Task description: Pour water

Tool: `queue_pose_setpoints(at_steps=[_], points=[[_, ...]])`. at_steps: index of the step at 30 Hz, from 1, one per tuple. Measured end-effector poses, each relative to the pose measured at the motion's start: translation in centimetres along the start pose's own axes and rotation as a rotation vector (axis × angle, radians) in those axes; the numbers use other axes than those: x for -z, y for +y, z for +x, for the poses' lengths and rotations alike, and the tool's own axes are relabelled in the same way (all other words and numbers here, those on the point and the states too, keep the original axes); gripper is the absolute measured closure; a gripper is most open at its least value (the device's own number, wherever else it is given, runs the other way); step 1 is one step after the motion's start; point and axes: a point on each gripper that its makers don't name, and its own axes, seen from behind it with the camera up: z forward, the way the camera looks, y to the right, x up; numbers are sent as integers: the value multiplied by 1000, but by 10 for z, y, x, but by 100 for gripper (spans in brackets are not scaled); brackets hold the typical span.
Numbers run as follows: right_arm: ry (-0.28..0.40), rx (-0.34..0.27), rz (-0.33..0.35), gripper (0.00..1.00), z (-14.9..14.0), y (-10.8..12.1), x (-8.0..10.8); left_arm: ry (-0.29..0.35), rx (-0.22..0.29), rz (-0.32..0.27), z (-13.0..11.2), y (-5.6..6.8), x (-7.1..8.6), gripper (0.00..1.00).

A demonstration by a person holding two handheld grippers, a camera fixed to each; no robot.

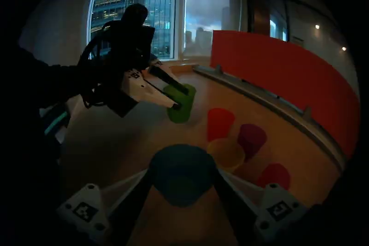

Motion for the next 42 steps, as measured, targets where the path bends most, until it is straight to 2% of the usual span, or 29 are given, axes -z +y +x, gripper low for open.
queue_pose_setpoints(at_steps=[15, 24, 28, 33, 42], points=[[162, 3, -49, 9, 49, 2, 31, 123, 20, -2, 44, 10, 30, 12], [258, -16, -79, 9, 74, 12, 47, 183, 23, -3, 63, 18, 38, 12], [293, -15, -91, 9, 85, 16, 54, 217, 41, -16, 74, 24, 42, 12], [326, -11, -102, 9, 96, 21, 60, 246, 52, -37, 84, 32, 45, 12], [348, -15, -110, 9, 106, 28, 65, 270, 51, -40, 90, 36, 50, 12]])
